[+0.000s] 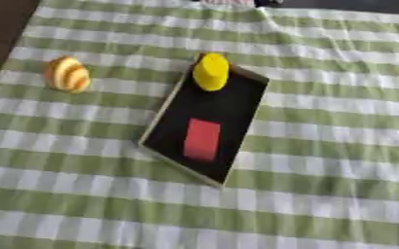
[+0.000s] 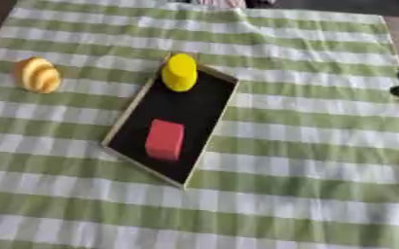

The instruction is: Pick up objects on the table and place them in the box.

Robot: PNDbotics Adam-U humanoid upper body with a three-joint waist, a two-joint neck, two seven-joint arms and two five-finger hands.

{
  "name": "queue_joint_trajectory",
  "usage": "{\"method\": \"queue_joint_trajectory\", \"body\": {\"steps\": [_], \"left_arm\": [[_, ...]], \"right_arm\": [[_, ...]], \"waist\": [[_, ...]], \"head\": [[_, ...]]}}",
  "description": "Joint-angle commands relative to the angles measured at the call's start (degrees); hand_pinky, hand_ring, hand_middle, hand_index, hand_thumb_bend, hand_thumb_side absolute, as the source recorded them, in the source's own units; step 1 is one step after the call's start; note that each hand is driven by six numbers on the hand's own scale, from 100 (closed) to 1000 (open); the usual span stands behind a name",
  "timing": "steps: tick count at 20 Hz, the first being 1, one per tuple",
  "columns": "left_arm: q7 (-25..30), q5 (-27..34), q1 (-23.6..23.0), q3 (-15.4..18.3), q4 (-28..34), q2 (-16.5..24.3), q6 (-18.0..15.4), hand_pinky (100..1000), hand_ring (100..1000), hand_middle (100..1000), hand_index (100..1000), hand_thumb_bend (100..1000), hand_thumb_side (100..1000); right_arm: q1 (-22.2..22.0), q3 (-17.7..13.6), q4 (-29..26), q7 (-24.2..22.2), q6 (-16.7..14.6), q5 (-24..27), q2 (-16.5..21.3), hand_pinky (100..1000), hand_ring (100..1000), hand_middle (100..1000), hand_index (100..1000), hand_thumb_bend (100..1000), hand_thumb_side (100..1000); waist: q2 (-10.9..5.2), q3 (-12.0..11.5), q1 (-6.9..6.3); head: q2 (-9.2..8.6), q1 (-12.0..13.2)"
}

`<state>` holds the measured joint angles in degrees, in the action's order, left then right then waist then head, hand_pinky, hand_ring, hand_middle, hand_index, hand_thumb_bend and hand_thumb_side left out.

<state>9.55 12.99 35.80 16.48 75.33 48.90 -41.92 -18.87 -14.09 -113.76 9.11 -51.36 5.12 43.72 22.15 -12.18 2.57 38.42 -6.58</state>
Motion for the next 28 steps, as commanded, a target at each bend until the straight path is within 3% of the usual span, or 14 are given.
{"method": "queue_joint_trajectory", "body": {"steps": [1, 5, 9, 12, 15, 18, 23, 28], "left_arm": [[1.7, -5.7, 3.1, -2.7, -9.3, 7.2, -4.6, 790, 739, 685, 819, 100, 403], [3.1, -13.9, 7.3, -5.5, -20.4, 9.6, -9.1, 801, 769, 717, 841, 100, 291], [3.6, -23.1, 10.5, -7.4, -27.0, 10.5, -10.0, 820, 805, 757, 870, 100, 208], [3.9, -30.0, 12.2, -8.5, -29.5, 10.3, -10.0, 828, 818, 766, 880, 100, 192], [4.5, -35.5, 13.1, -9.7, -30.4, 10.1, -10.1, 835, 836, 776, 884, 100, 181], [6.1, -40.8, 13.7, -11.6, -30.4, 9.8, -10.1, 844, 854, 790, 885, 100, 182], [8.8, -46.5, 14.8, -14.7, -28.6, 8.9, -10.1, 860, 882, 808, 887, 286, 210], [11.4, -50.0, 16.4, -17.8, -28.1, 7.5, -10.1, 873, 900, 821, 888, 370, 233]], "right_arm": [[-0.8, 0.4, -0.8, 2.8, -0.6, -3.2, -2.0, 1000, 971, 807, 945, 100, 470], [-2.3, 2.5, -0.8, 7.3, -0.6, -9.1, -5.7, 1000, 970, 805, 947, 100, 470], [-4.4, 3.4, -0.8, 12.1, -0.6, -13.4, -8.6, 1000, 974, 807, 952, 100, 470], [-5.6, 2.3, -0.8, 15.2, -0.6, -12.9, -9.2, 1000, 975, 807, 956, 100, 470], [-6.6, 0.0, -0.8, 15.4, -0.6, -8.0, -8.8, 1000, 980, 811, 964, 100, 470], [-7.5, -3.5, -0.8, 12.5, -0.6, 0.6, -7.6, 1000, 983, 813, 969, 100, 470], [-9.5, -8.1, -0.8, 2.7, -0.6, 16.7, -5.7, 1000, 987, 812, 976, 100, 470], [-10.6, -11.8, -0.8, -5.0, 1.6, 28.7, -3.7, 1000, 989, 812, 979, 100, 482]], "waist": [[-0.70, 1.4, -0.59], [-0.44, 3.2, -1.08], [-0.38, 3.5, -1.21], [-0.44, 3.6, -1.08], [-0.52, 3.8, -0.82], [-0.61, 3.8, -0.60], [-0.63, 3.8, -0.34], [-0.67, 3.9, -0.14]], "head": [[-1.03, 2.2], [-1.20, 3.7], [-1.15, 4.6], [-1.05, 5.4], [-1.08, 5.9], [-1.08, 6.1], [-1.18, 6.2], [-1.15, 6.3]]}}
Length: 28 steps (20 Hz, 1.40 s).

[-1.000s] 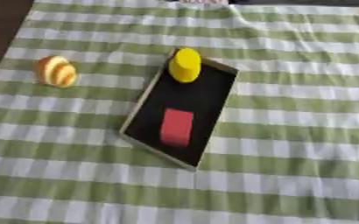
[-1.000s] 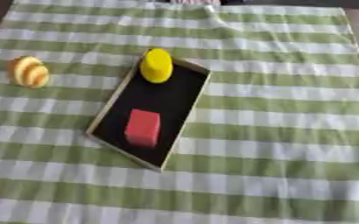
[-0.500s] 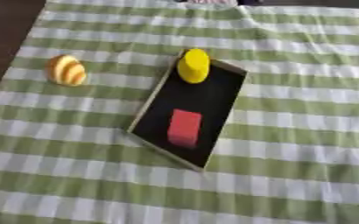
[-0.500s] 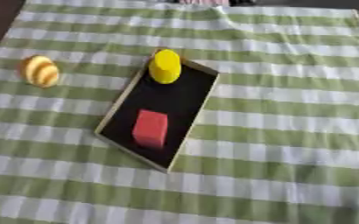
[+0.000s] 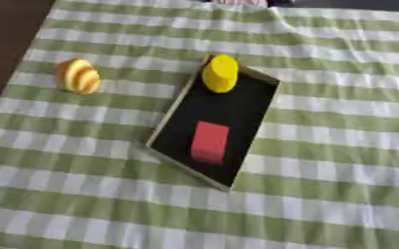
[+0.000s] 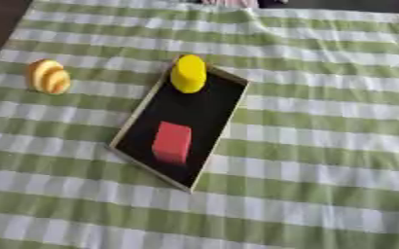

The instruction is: Pick up objects on the table and place them in the box.

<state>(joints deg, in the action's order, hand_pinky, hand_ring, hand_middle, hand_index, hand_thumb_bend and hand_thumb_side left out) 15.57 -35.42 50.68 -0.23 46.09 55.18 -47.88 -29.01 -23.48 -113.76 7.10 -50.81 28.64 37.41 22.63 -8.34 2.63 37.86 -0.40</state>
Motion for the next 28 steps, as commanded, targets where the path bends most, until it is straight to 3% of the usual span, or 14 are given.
{"method": "queue_joint_trajectory", "body": {"steps": [1, 5, 8, 21, 28], "left_arm": [[6.1, -1.9, 1.9, -1.9, 1.3, 0.8, -4.1, 874, 901, 825, 888, 397, 236], [9.1, -3.2, 3.7, -4.2, 1.2, -0.4, -4.1, 876, 906, 831, 894, 441, 329], [10.5, -4.0, 5.3, -5.4, -0.1, -2.0, -4.1, 873, 897, 826, 896, 410, 346], [16.2, -2.8, 15.3, -6.3, -4.2, -11.6, -4.1, 869, 882, 823, 894, 374, 209], [17.5, -4.1, 18.9, -4.7, -6.7, -15.5, -4.1, 872, 895, 834, 904, 368, 220]], "right_arm": [[-0.5, -3.0, -0.8, -3.9, 1.9, 7.0, 2.9, 1000, 989, 811, 979, 100, 470], [-0.1, -4.6, -0.8, -6.4, 4.6, 11.5, 4.0, 1000, 989, 810, 979, 100, 470], [0.2, -5.0, -0.8, -7.5, 5.7, 12.6, 4.6, 1000, 989, 811, 976, 100, 470], [1.6, -4.2, -0.8, -7.4, 7.8, 11.4, 5.5, 1000, 987, 808, 970, 100, 470], [2.7, -3.5, -0.8, -7.4, 8.8, 11.0, 6.1, 1000, 986, 807, 968, 100, 470]], "waist": [[-1.18, 0.0, -0.18], [-1.29, 0.0, -0.11], [-1.43, 0.0, -0.07], [-1.96, 0.1, 0.14], [-1.95, 0.7, -0.05]], "head": [[-0.57, 0.1], [-0.44, 0.0], [-0.40, 0.0], [-0.71, -0.1], [-1.03, -0.1]]}}
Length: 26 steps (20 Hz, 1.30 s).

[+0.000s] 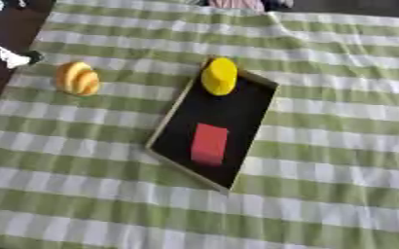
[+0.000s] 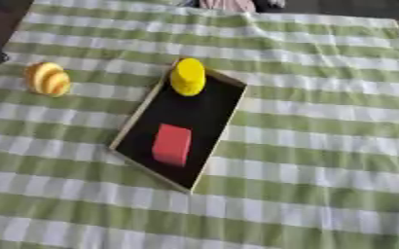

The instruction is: Pick up objects on the table and place them in the box.

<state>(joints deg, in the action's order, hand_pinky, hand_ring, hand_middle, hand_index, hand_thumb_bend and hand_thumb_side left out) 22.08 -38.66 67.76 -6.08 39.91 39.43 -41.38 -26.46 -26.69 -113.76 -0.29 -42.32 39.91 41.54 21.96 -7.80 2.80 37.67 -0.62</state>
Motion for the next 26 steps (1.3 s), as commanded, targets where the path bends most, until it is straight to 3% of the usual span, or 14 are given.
{"method": "queue_joint_trajectory", "body": {"steps": [1, 4, 6, 13, 15, 20, 26], "left_arm": [[11.1, -1.6, 2.1, 1.4, -1.2, -0.1, -10.6, 872, 895, 834, 904, 368, 220], [12.6, -2.8, 2.7, 1.4, -3.1, -1.5, -10.6, 880, 899, 837, 898, 307, 219], [15.1, -2.4, 2.9, 0.9, -3.9, -2.1, -10.6, 894, 907, 837, 882, 416, 252], [24.6, 6.9, 2.5, -0.7, -2.7, -1.8, -10.6, 908, 904, 837, 871, 483, 337], [26.3, 8.8, 2.4, -1.2, -1.4, -1.1, -10.6, 900, 910, 837, 865, 558, 409], [24.5, 9.0, 1.9, -2.7, -0.5, -0.5, -10.6, 849, 867, 826, 860, 550, 415], [22.7, 6.4, 1.2, -5.9, 0.7, -0.2, -10.6, 865, 912, 863, 907, 680, 351]], "right_arm": [[0.3, -0.2, -0.8, 0.0, 0.5, -0.3, 2.1, 1000, 986, 807, 968, 100, 470], [0.8, 0.1, -0.8, 0.1, 1.2, -0.4, 2.1, 1000, 985, 805, 968, 100, 470], [1.1, 0.3, -0.8, 0.1, 1.8, -0.6, 2.2, 1000, 985, 804, 968, 100, 470], [1.2, 0.9, -0.8, 0.6, 2.8, -2.7, 1.6, 1000, 982, 800, 967, 100, 470], [1.2, 1.1, -0.8, 0.7, 3.1, -3.2, 1.4, 1000, 981, 799, 966, 100, 470], [1.4, 1.5, -0.8, 1.3, 3.2, -4.2, 1.2, 1000, 977, 795, 964, 100, 470], [1.7, 1.8, -0.8, 1.8, 4.1, -5.1, 1.1, 1000, 975, 792, 963, 100, 470]], "waist": [[-1.24, 0.2, -0.27], [-1.04, 0.5, -0.50], [-0.93, 0.6, -0.73], [-0.62, 0.5, -1.51], [-0.60, 0.4, -1.74], [-0.49, 0.3, -2.16], [-0.38, 0.3, -2.66]], "head": [[-0.86, 0.2], [-1.08, 0.5], [-1.16, 0.5], [-0.92, 0.1], [-0.84, 0.0], [-0.82, -0.2], [-0.90, -0.3]]}}
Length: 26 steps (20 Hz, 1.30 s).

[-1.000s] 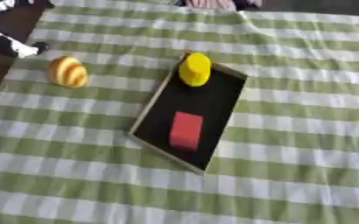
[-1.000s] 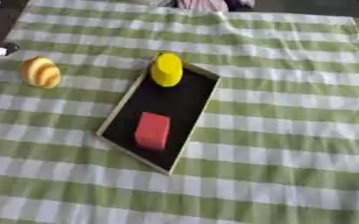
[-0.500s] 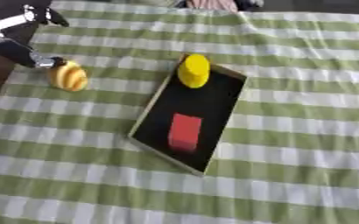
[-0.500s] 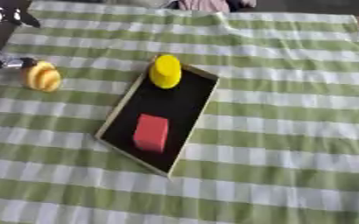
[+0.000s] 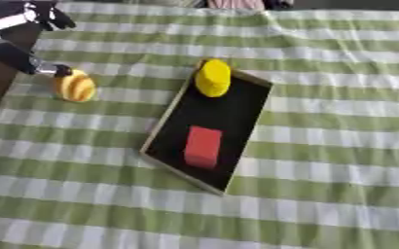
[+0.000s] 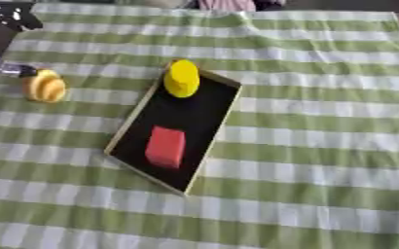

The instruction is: Pick up objects on the table and place them in the box.

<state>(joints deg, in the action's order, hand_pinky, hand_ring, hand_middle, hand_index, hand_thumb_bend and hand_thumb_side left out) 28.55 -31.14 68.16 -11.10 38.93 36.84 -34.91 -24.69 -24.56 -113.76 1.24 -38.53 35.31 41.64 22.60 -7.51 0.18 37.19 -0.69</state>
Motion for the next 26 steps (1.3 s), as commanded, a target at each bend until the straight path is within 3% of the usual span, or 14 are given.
{"method": "queue_joint_trajectory", "body": {"steps": [1, 2, 4, 5, 7, 8, 11, 15, 24, 26], "left_arm": [[15.8, -2.0, 0.8, -1.4, 2.4, 2.5, -17.1, 874, 923, 866, 910, 704, 340], [15.2, -3.0, 0.7, -1.8, 3.0, 2.5, -17.1, 879, 931, 855, 905, 730, 299], [13.6, -5.1, 0.5, -2.5, 4.0, 2.6, -17.1, 873, 932, 844, 903, 770, 432], [12.4, -6.4, 0.4, -2.8, 4.3, 2.6, -17.1, 874, 935, 844, 902, 789, 437], [9.9, -9.1, 0.1, -3.5, 4.4, 2.6, -17.1, 874, 935, 845, 901, 798, 339], [8.7, -10.3, 0.0, -3.8, 4.3, 2.5, -17.1, 874, 935, 845, 901, 817, 341], [4.3, -14.3, -0.2, -4.1, 3.6, 2.4, -17.1, 866, 930, 840, 887, 863, 497], [-2.8, -20.6, -0.5, -4.5, 2.1, 2.1, -17.1, 858, 922, 838, 887, 856, 574], [-22.7, -37.6, -0.7, -3.9, -3.1, 1.6, -17.1, 823, 902, 825, 891, 864, 589], [-28.6, -42.3, -0.7, -3.6, -4.3, 1.4, -17.1, 826, 901, 832, 895, 814, 513]], "right_arm": [[0.0, -0.3, -0.8, 0.3, 0.4, -0.5, 1.0, 1000, 974, 791, 962, 100, 470], [0.0, -0.2, -0.8, 0.3, 0.6, -0.5, 1.0, 1000, 972, 789, 961, 100, 470], [0.1, 0.0, -0.8, 0.1, 0.9, -0.6, 1.0, 1000, 971, 788, 961, 100, 470], [0.1, 0.1, -0.8, 0.0, 1.0, -0.6, 0.9, 1000, 971, 787, 961, 100, 470], [0.2, 0.2, -0.8, -0.1, 1.4, -0.7, 0.9, 1000, 970, 785, 960, 100, 470], [0.2, 0.2, -0.8, -0.1, 1.5, -0.7, 0.8, 1000, 969, 784, 960, 100, 470], [0.3, 0.2, -0.8, -0.2, 1.7, -0.6, 0.6, 1000, 968, 783, 960, 100, 470], [0.4, 0.2, -0.8, -0.2, 2.4, -0.6, 0.3, 1000, 968, 782, 959, 100, 470], [0.3, 0.3, -0.8, -0.6, 3.8, -1.2, -0.5, 1000, 965, 778, 959, 100, 470], [0.2, 0.3, -0.8, -0.7, 4.0, -1.5, -0.7, 1000, 964, 777, 958, 100, 470]], "waist": [[-1.02, 0.0, -0.07], [-1.03, 0.0, -0.10], [-1.05, 0.0, -0.18], [-1.04, 0.1, -0.24], [-1.02, 0.1, -0.33], [-1.00, 0.1, -0.36], [-0.93, 0.3, -0.38], [-0.85, 0.3, -0.57], [-0.65, 0.5, -0.94], [-0.59, 0.6, -0.95]], "head": [[-0.43, -0.2], [-0.42, -0.2], [-0.37, -0.2], [-0.39, -0.2], [-0.43, -0.1], [-0.46, -0.1], [-0.55, 0.0], [-0.51, 0.1], [-0.80, 0.2], [-0.87, 0.3]]}}
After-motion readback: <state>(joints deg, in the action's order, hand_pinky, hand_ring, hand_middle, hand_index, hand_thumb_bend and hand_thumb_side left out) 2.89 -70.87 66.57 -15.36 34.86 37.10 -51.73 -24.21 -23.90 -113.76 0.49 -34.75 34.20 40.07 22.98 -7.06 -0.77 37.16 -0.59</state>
